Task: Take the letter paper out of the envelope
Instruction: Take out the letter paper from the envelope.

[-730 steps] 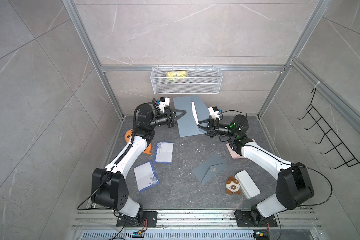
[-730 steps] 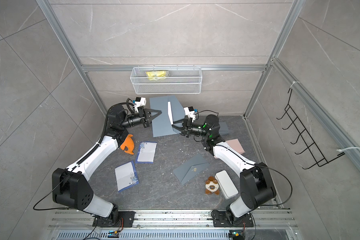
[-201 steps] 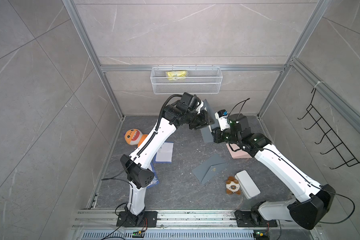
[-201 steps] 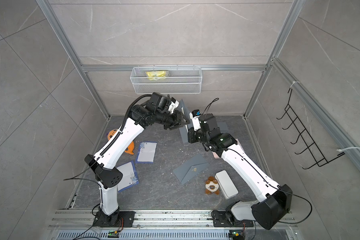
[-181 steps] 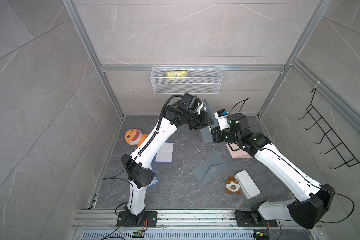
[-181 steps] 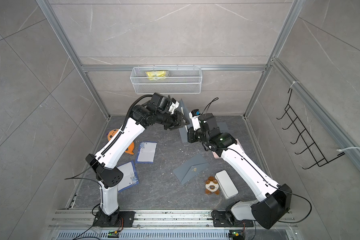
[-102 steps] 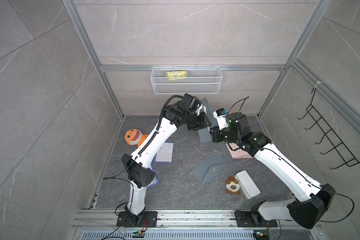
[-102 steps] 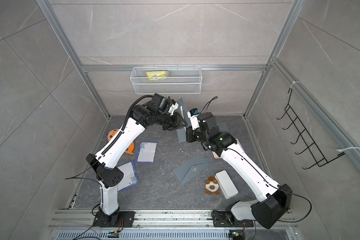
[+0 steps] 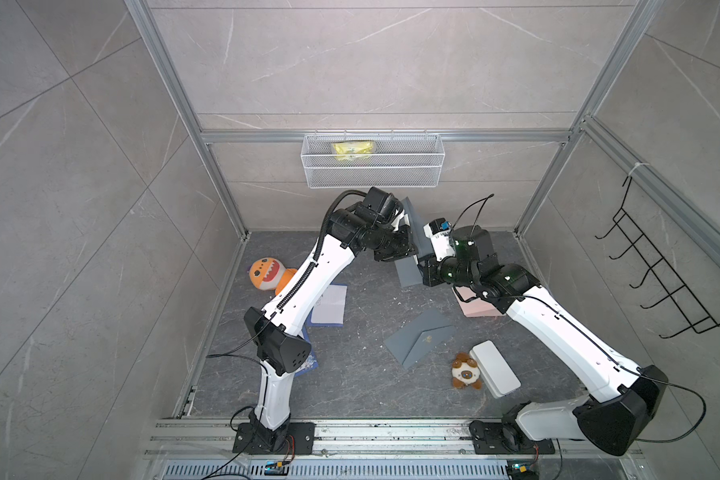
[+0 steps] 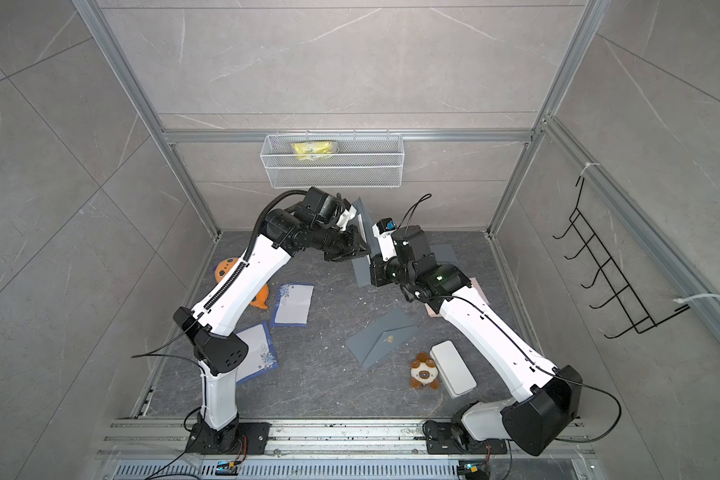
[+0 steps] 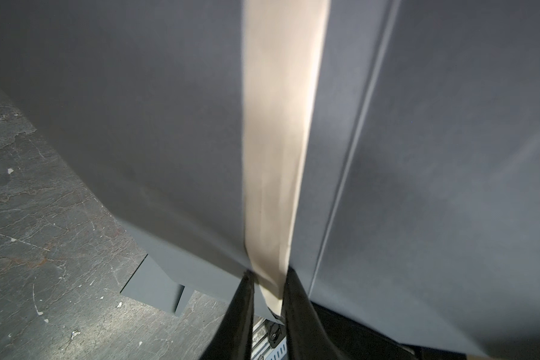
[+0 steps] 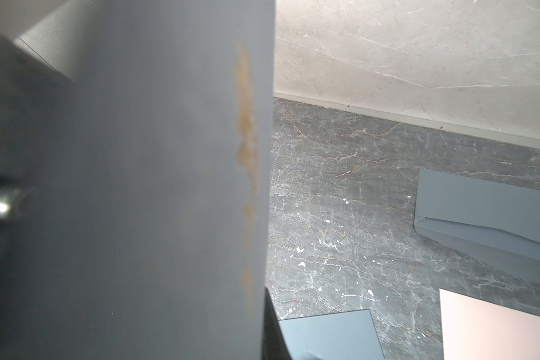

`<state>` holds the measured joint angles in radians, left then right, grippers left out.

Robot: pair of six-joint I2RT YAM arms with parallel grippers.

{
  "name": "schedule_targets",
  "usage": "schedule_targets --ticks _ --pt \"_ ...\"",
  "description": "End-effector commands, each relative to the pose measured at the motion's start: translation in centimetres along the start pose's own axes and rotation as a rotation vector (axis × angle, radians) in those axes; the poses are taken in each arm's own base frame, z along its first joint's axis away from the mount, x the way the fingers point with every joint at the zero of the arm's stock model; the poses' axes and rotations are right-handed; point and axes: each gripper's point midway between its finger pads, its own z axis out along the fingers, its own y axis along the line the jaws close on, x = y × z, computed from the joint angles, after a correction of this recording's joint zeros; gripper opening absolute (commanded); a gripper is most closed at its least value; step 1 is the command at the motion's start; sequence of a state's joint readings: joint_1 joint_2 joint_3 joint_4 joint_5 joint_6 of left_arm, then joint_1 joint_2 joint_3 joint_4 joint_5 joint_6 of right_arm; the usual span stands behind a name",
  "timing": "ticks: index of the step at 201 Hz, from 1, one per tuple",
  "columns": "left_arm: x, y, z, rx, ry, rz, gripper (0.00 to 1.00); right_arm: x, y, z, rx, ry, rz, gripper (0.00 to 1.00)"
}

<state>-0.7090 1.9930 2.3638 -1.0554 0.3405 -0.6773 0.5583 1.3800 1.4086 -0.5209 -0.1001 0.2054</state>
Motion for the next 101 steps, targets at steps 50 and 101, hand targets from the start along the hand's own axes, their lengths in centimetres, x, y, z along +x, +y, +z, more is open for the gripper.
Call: schedule_targets --ticks 50,101 --pt "-0.38 -0.51 -0.26 0.003 -0.014 0.036 0.08 -1.29 0.98 -0.58 -0.022 -0.032 -0.002 0.0" --pt "-0.45 -0.67 -0.7 0.001 -0.022 0.043 0.0 -0.96 0.71 -0.5 -0.009 -0.026 0.004 0.0"
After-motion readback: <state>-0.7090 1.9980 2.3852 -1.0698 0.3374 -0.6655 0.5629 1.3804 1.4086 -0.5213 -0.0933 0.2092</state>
